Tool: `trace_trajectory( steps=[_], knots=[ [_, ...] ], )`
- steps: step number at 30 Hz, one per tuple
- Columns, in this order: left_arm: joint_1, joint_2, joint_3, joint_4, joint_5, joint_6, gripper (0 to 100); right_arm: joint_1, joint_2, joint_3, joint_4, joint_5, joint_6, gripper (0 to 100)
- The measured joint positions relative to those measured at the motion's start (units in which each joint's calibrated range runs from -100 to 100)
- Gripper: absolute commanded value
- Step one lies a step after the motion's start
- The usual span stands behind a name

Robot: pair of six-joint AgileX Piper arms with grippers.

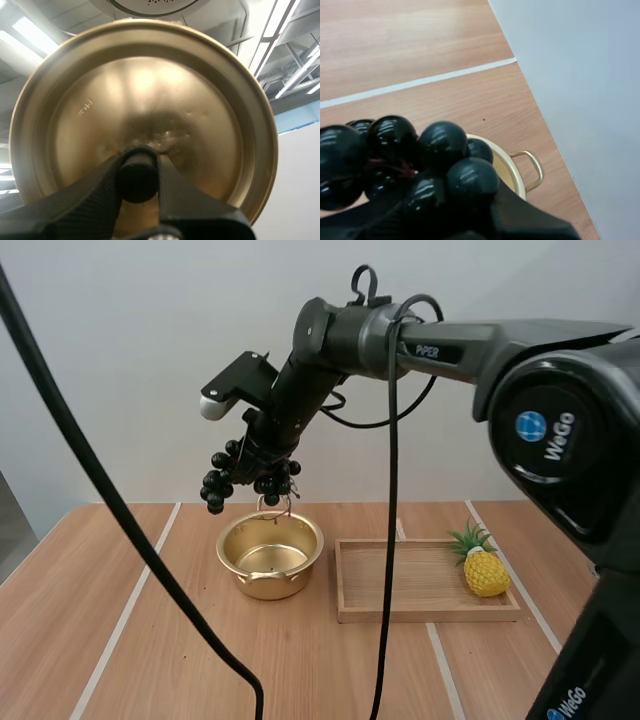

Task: Open the pot, put the grape inside, and close it

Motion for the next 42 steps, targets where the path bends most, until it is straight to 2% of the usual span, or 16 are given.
trace_trajectory(
  steps=[13,30,36,42],
  knots=[
    [0.0,0.0,0.0,0.0,0.0,0.0,0,0.06,14.22,0.0,-0.54,-3.46,-1.51,0],
    [0.0,0.0,0.0,0.0,0.0,0.0,0,-2.79,15.88,0.0,-2.21,-6.86,-2.09,0],
    [0.0,0.0,0.0,0.0,0.0,0.04,0,-2.85,15.97,0.0,2.55,-7.01,-3.55,0],
    [0.0,0.0,0.0,0.0,0.0,0.12,0,-2.85,18.14,0.0,3.82,-7.06,-4.21,0]
  ],
)
